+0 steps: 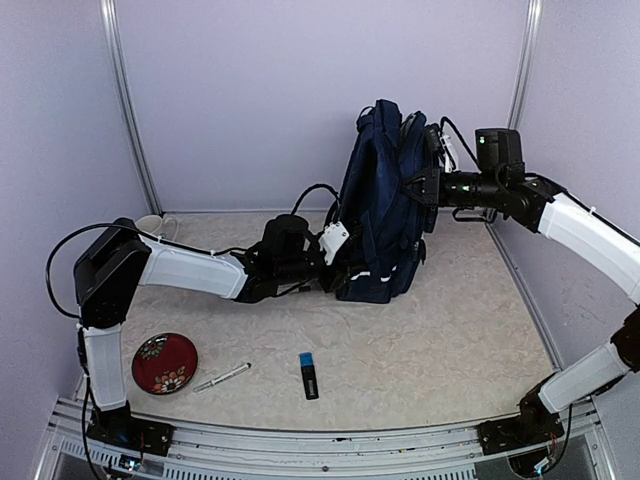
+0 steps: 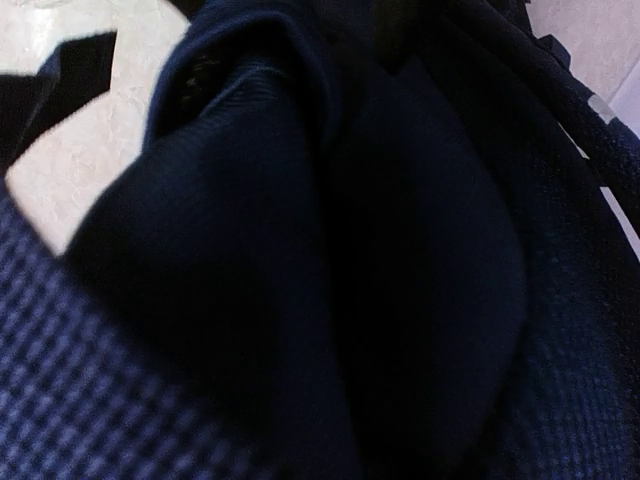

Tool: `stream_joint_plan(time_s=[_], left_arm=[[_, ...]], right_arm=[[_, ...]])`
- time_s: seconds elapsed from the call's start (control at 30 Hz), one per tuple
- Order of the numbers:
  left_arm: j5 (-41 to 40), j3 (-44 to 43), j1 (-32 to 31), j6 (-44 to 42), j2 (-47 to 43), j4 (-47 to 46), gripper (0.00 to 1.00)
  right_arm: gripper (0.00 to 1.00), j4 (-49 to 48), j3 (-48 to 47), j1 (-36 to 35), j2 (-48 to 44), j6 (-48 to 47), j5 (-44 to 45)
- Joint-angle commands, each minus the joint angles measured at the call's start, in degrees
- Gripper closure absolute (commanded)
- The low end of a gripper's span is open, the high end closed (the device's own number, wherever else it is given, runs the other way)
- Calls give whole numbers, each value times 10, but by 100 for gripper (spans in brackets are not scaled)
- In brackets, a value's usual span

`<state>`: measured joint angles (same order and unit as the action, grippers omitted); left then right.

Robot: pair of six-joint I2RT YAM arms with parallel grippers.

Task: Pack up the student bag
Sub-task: Pass from the right arm to the left, then pick up the largest pocket of the bag from the student bag.

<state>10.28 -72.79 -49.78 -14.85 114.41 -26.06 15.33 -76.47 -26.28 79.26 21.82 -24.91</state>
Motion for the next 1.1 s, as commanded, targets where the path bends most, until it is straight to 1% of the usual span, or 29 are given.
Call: stream_joint_plan(time_s=[0.0, 0.03, 0.07, 0.1, 0.13, 0.2, 0.27, 0.33, 0.37, 0.47, 0.53, 0.6, 0.7, 0.77, 0.87, 0.97, 1.07], left_arm=[[17, 10, 4, -3, 15, -103, 87], [29, 12, 4, 2, 17, -106, 98], [39, 15, 5, 11, 18, -112, 100], [46, 20, 6, 24, 17, -120, 100], [55, 27, 7, 37, 14, -131, 100], [75, 45, 11, 62, 6, -155, 100], [86, 58, 13, 77, 0, -175, 100], [90, 60, 14, 82, 0, -176, 100], [93, 58, 14, 83, 2, -175, 100], [111, 56, 15, 97, 5, -180, 100], [130, 55, 16, 106, 5, -181, 100], [140, 55, 15, 101, 2, -174, 100], [123, 65, 15, 94, -6, -175, 100], [118, 71, 17, 92, -10, -175, 100], [125, 72, 19, 90, -12, -172, 100], [126, 70, 18, 85, -9, -170, 100], [125, 68, 19, 80, -5, -171, 100]], right_arm=[[100, 13, -26, 4, 8, -15, -9], [99, 24, -29, 4, 6, -18, -7], [91, 40, -33, 4, 3, -22, -5], [86, 57, -35, 4, -2, -24, -1], [83, 77, -34, 3, -9, -27, 6], [82, 116, -27, -2, -33, -29, 27], [83, 151, -4, -11, -67, -28, 36], [83, 155, 33, -22, -90, -13, 28], [83, 143, 58, -31, -98, -2, 25], [83, 56, 139, -60, -104, 26, 1], [83, 4, 162, -80, -86, 32, -17], [82, -19, 151, -96, -51, 16, -10], [85, -14, 98, -108, 14, -21, 32], [87, -19, 70, -109, 48, -39, 40], [87, -36, 53, -110, 83, -54, 53], [83, -51, 49, -110, 103, -59, 84], [82, -58, 39, -110, 116, -67, 97]])
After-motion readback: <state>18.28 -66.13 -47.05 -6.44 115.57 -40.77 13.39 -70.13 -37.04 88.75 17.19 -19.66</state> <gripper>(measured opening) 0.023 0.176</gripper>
